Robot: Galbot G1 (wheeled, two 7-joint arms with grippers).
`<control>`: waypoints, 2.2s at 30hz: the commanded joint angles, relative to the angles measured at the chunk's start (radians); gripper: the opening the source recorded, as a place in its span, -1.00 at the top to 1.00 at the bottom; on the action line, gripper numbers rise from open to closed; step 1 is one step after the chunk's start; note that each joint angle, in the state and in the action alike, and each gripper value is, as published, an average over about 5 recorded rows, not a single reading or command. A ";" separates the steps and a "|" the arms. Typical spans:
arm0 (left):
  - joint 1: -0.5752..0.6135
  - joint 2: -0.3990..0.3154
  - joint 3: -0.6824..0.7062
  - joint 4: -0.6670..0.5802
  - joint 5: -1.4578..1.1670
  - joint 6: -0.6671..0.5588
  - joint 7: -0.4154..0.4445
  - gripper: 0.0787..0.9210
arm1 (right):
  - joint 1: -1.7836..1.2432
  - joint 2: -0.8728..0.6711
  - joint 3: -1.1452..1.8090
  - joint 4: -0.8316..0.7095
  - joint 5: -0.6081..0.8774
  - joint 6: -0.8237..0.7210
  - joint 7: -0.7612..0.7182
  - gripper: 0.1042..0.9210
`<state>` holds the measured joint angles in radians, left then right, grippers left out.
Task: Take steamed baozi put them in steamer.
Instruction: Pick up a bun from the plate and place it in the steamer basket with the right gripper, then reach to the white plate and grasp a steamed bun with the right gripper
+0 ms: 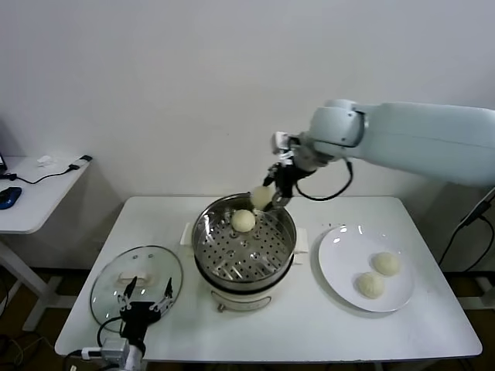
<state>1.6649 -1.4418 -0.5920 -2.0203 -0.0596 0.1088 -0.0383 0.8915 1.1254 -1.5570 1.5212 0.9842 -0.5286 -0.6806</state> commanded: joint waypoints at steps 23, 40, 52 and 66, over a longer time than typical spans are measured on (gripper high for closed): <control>0.019 -0.013 -0.007 -0.009 -0.001 -0.005 -0.005 -0.77 | -0.286 0.284 0.002 -0.200 -0.061 -0.110 0.163 -0.32; 0.014 -0.011 -0.010 -0.008 -0.004 -0.004 -0.006 -0.77 | -0.188 0.233 0.016 -0.202 -0.107 -0.007 0.024 -0.73; 0.014 0.002 -0.017 -0.011 -0.007 -0.004 -0.005 -0.77 | 0.065 -0.217 -0.035 -0.114 -0.210 0.250 -0.340 -0.76; -0.012 -0.002 -0.023 0.012 -0.013 0.004 -0.004 -0.77 | -0.128 -0.673 -0.178 0.026 -0.596 0.296 -0.347 -0.76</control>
<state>1.6568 -1.4407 -0.6142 -2.0135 -0.0727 0.1115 -0.0423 0.8771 0.7489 -1.7024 1.4753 0.6098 -0.2864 -0.9669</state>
